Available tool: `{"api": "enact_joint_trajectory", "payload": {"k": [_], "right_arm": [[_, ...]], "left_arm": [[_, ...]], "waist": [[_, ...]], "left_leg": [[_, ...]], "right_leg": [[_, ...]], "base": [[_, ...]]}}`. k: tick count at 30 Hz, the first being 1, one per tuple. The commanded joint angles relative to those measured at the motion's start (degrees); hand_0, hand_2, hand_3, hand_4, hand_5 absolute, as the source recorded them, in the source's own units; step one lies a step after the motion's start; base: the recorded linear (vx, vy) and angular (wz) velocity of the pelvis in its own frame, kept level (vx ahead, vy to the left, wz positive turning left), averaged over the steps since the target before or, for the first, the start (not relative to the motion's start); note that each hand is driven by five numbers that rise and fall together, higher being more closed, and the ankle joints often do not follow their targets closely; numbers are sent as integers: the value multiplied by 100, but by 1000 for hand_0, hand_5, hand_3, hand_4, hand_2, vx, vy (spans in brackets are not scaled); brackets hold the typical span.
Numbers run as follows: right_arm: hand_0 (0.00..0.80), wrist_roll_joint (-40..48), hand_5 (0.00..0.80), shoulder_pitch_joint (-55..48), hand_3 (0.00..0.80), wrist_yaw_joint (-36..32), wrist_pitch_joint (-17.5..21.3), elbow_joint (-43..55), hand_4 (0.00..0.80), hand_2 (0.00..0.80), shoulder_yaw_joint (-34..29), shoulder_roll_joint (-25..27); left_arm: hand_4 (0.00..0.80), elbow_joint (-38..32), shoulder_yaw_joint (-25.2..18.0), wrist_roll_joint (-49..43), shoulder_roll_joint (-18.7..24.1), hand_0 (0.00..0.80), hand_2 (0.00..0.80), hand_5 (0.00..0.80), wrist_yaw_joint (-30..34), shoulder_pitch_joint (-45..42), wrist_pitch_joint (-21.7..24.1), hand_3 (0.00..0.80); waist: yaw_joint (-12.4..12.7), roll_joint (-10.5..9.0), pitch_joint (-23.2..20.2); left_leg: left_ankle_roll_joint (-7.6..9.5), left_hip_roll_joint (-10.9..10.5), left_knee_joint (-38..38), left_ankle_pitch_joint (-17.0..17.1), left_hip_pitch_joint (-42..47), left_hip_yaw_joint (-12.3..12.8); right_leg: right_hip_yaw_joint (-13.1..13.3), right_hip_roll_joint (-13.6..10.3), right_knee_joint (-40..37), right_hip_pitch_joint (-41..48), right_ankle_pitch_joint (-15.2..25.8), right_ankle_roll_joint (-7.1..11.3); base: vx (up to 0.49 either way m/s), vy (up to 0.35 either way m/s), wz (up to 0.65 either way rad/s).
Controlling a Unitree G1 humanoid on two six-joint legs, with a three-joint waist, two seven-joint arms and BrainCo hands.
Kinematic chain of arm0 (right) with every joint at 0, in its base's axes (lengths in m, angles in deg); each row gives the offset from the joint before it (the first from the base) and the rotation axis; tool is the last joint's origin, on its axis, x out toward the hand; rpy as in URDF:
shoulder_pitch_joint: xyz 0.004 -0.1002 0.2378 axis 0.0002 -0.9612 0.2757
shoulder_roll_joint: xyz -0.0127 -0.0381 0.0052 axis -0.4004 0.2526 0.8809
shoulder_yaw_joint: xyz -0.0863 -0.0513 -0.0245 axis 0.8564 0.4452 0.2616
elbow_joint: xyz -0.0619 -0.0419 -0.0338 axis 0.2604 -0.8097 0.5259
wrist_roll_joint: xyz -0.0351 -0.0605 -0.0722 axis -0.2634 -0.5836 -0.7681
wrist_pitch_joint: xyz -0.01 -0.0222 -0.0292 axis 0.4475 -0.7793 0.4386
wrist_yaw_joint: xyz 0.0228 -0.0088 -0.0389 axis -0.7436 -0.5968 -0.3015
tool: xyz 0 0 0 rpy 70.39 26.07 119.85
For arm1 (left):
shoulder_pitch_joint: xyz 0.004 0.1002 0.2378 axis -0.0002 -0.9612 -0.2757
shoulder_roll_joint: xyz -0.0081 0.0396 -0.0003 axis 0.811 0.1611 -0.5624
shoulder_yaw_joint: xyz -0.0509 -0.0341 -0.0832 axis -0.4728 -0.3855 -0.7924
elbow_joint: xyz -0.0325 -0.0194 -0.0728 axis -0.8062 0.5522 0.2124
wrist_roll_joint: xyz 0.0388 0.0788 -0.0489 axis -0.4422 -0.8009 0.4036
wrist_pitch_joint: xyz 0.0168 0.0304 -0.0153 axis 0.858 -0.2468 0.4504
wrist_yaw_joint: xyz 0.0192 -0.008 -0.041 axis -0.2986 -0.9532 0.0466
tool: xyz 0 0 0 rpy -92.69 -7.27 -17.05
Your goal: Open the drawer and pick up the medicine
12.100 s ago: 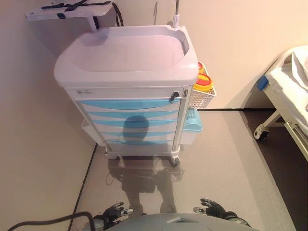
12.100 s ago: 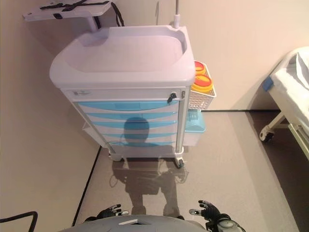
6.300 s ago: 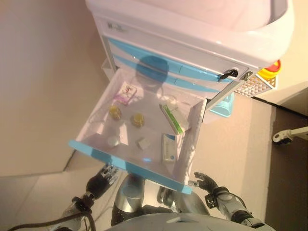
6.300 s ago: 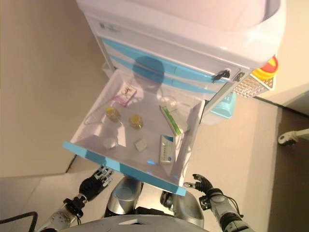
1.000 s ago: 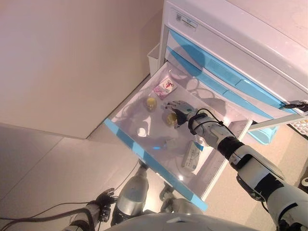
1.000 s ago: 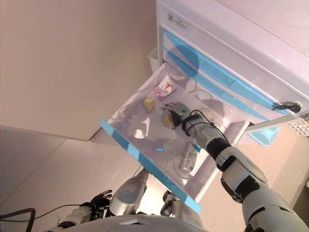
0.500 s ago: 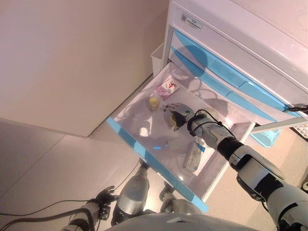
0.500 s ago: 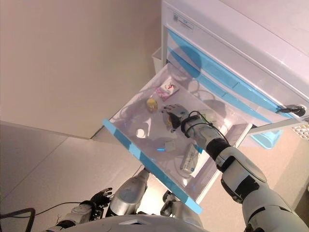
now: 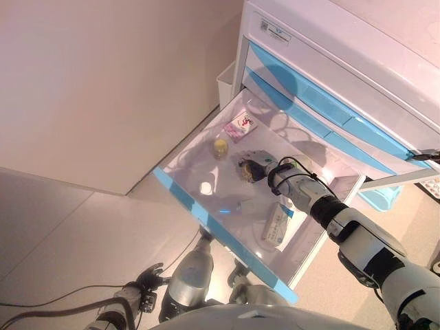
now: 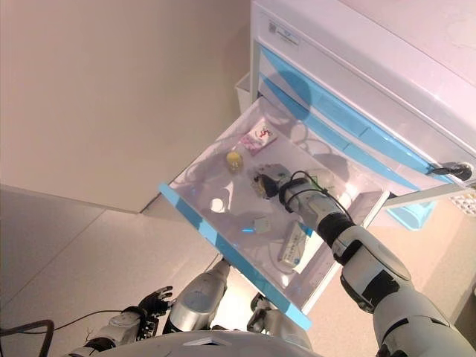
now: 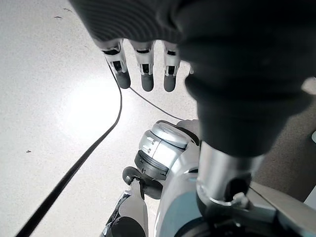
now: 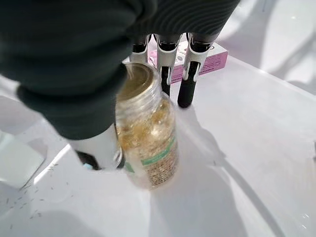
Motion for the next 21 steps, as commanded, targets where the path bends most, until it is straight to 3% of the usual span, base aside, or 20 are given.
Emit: {"api": "enact_joint_trajectory", "payload": {"k": [1,21], "right_arm": [[800,-38,800,262,800,43,11,84,800,800,263,-77],[800,-189,800,156,800,44,48,397,800,800,285,24]], "left_arm": [[0,17,239,15,64,0,0,0,95,-152,34,0],[0,-49,125,-117,116,0,0,0,87,-279,27,0]], "waist": [[95,-105,-69],[144,-188,-135]], "left_leg": [[141,-299,64,-435,22,40],[138,-280,31,-467,140,-28]], "right_leg": [[87,-218,667,-428,100,146],[92,-163,639,-289,69,146]], "base": [[2,-10,3],[1,-1,0]]}}
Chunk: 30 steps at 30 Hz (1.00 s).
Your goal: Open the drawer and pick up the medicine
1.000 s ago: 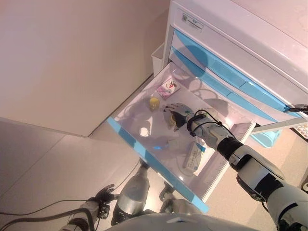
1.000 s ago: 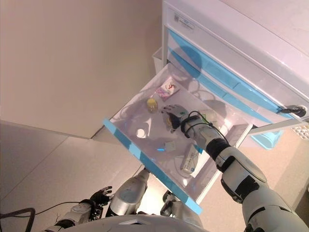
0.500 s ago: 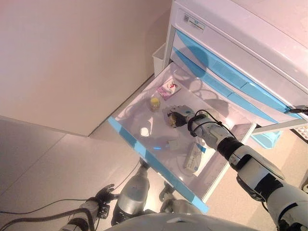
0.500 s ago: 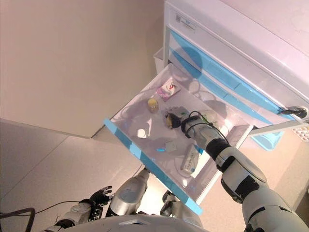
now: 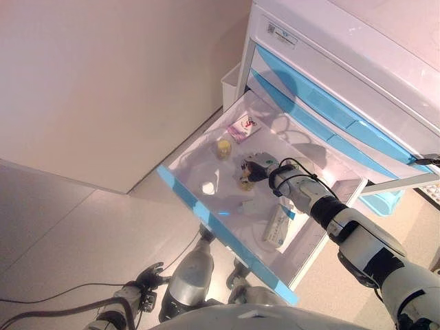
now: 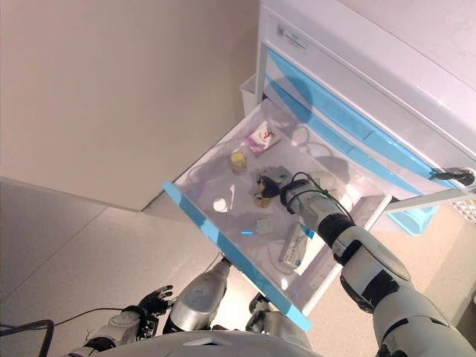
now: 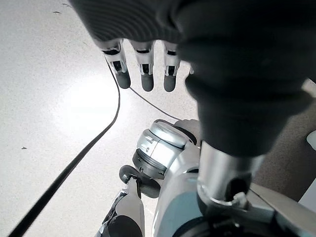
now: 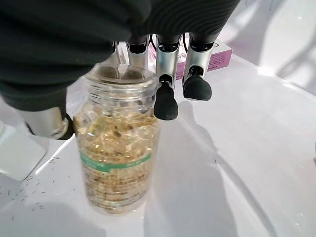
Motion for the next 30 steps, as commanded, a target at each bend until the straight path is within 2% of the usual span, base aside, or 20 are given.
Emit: {"api": "enact_joint_trajectory", "payload": {"k": [1,5,11,17,18,20,22,24,26,30], "right_arm": [[800,-180,800,158,800,28,39,683,800,800,231,73],[800,-253,800,117,800,-82,35,1456,800,800,249,364],[800,-252,800,70,800,-604,65,3195,800,800,118,1202],[800,-9,800,-162,800,-1475,346,4827,800,800,-449,2023],[800,164,800,-190,800,-1699,450,5110,800,800,-607,2197],[800,730,800,-211,800,-2087,353,5551,800,800,-887,2431],[800,983,800,-228,800,-2290,351,5761,800,800,-1103,2600],[800,1670,800,-137,800,-2471,173,5901,800,800,-1426,2828],[800,2132,800,-12,800,-2553,186,5973,800,800,-1674,2977],[800,2449,800,335,800,-2581,128,5832,800,800,-1954,3243]], "left_arm": [[0,28,112,-97,91,0,0,0,56,-286,12,0],[0,-22,-15,-172,149,0,0,0,57,-343,-53,0],[0,21,-226,-270,218,0,0,0,78,-444,-114,0],[0,152,-451,-450,195,0,0,0,112,-596,-92,0],[0,176,-491,-484,176,0,0,0,109,-634,-94,0],[0,194,-528,-526,153,0,0,0,100,-676,-114,0],[0,212,-548,-540,138,0,0,0,99,-693,-141,0],[0,235,-570,-546,128,0,0,0,113,-732,-181,0],[0,254,-591,-542,108,0,0,0,120,-768,-200,0],[0,282,-582,-539,93,0,0,0,152,-805,-246,0]], "waist": [[45,-156,-125],[-30,-241,-200],[-244,-355,-402],[-485,-380,-676],[-550,-375,-747],[-627,-368,-842],[-679,-357,-898],[-777,-345,-1005],[-841,-326,-1079],[-915,-308,-1187]], "left_leg": [[130,-277,13,-476,117,20],[139,-263,3,-472,150,48],[150,-212,-39,-529,306,198],[188,-184,-63,-619,512,406],[198,-180,-63,-644,560,461],[206,-171,-59,-676,619,535],[212,-166,-54,-703,677,588],[221,-166,-35,-745,746,664],[228,-164,-26,-781,806,724],[235,-162,-3,-829,898,813]], "right_leg": [[138,-166,634,-323,68,147],[169,-148,598,-284,105,170],[320,-116,571,-198,128,214],[517,-109,537,-101,141,249],[563,-114,527,-79,146,256],[633,-116,514,-45,148,262],[694,-116,515,-18,150,265],[772,-121,518,11,148,269],[833,-122,517,41,144,274],[902,-128,512,101,145,284]], "base": [[0,0,0],[10,-12,-2],[34,-12,-9],[51,16,-18],[50,25,-25],[55,29,-16],[55,31,-17],[53,29,-18],[41,31,-19],[38,25,-14]]}}
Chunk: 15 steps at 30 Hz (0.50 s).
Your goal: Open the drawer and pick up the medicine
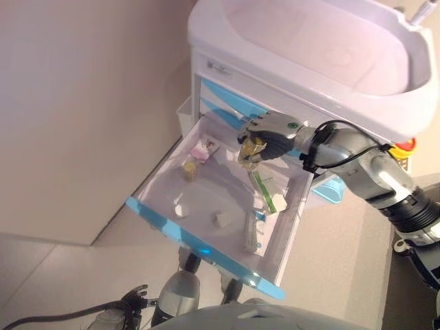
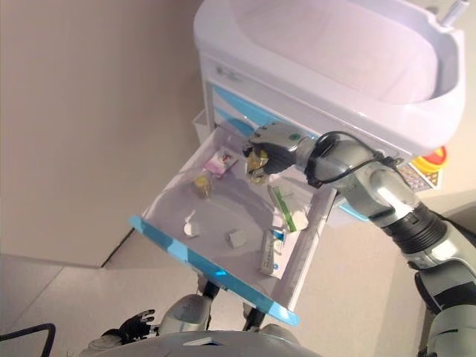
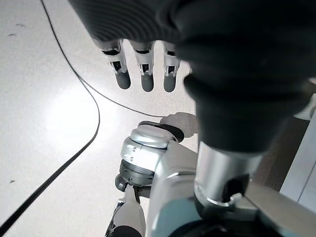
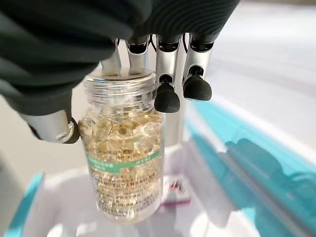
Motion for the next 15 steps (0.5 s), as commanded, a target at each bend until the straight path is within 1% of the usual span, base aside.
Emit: {"api": "enact_joint_trajectory", "payload": {"k": [1,5,10,14,15], "right_arm": [[800,470,800,611,800,56,-46,38,800,800,-105,322],[800,704,800,925,800,132,-291,-385,800,800,-233,575],[800,758,800,1292,800,453,-495,-1035,800,800,-224,886],[800,780,800,1758,800,818,-544,-1995,800,800,-61,1160],[800,714,800,1840,800,939,-606,-2154,800,800,-9,1203]], "left_arm": [[0,379,43,-134,-73,0,0,0,81,-30,5,0],[0,414,76,-132,-90,0,0,0,105,-72,-53,0],[0,461,85,-153,-81,0,0,0,150,-113,-119,0],[0,467,98,-194,-10,0,0,0,207,-162,-176,0],[0,453,105,-186,4,0,0,0,211,-172,-198,0]], "waist": [[-12,-17,-412],[-49,-30,-515],[-81,-52,-587],[-56,-79,-609],[-52,-81,-609]], "left_leg": [[169,-183,119,-652,204,46],[170,-189,120,-677,299,74],[171,-200,108,-690,380,65],[173,-218,114,-699,430,8],[175,-225,119,-701,435,-7]], "right_leg": [[133,-24,401,-197,119,261],[154,-23,393,-106,110,253],[172,-8,398,-42,93,233],[151,-8,413,16,71,216],[149,-8,416,23,67,214]], "base": [[59,17,-14],[58,8,-8],[52,1,1],[48,1,3],[43,0,3]]}}
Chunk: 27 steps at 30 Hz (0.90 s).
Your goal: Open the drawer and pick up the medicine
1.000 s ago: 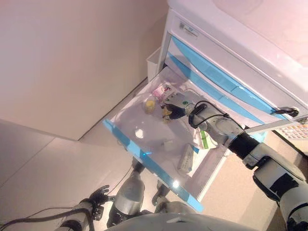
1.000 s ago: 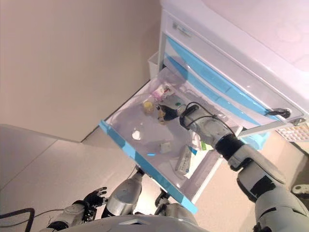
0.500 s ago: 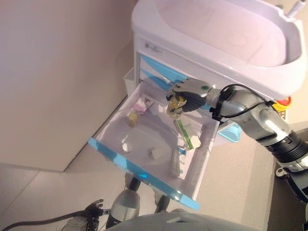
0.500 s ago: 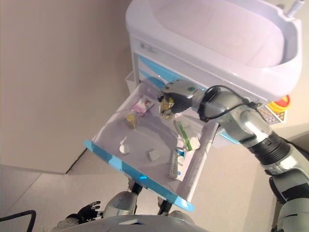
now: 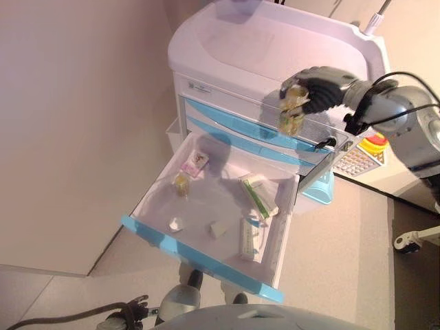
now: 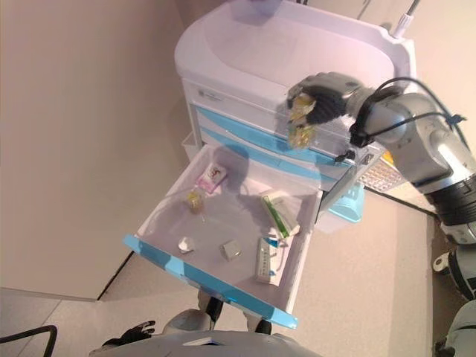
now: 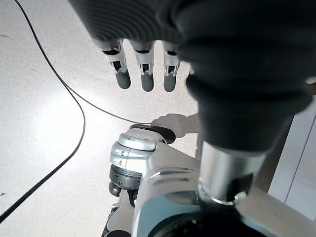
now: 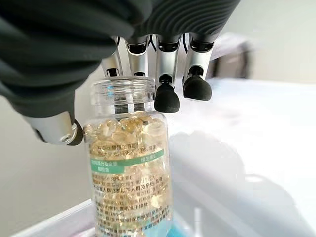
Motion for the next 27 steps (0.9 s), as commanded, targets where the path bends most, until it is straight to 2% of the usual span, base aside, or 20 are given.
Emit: {"api": "enact_joint_trajectory", "payload": {"k": [1,6,11,18,27], "right_arm": [[800,172,800,860,800,708,-147,-506,800,800,182,354],[800,282,800,1922,800,1037,-139,-1893,800,800,1038,602],[800,491,800,2503,800,1324,-136,-2721,800,800,1547,583],[800,435,800,2818,800,1805,-213,-3419,800,800,1741,380],[800,177,800,2992,800,1794,-364,-4192,800,800,1990,177]], "left_arm": [[0,344,112,-151,86,0,0,0,191,-121,-143,0],[0,283,225,-86,247,0,0,0,223,-121,-199,0],[0,237,314,-67,329,0,0,0,244,-132,-224,0],[0,273,391,-68,341,0,0,0,303,-103,-280,0],[0,263,466,-20,333,0,0,0,294,-147,-255,0]], "waist": [[143,-184,-391],[297,-202,-394],[444,-187,-392],[575,-147,-406],[767,-108,-361]], "left_leg": [[152,-228,125,-666,216,-38],[140,-252,67,-619,253,-192],[132,-284,42,-583,248,-371],[123,-321,47,-579,260,-506],[107,-339,47,-551,253,-656]], "right_leg": [[81,-44,431,-186,73,197],[-24,-39,424,-114,51,188],[-141,-52,409,-71,35,184],[-263,-74,385,-21,18,178],[-389,-77,340,25,12,157]], "base": [[36,0,3],[37,1,9],[14,8,18],[16,18,13],[22,13,10]]}}
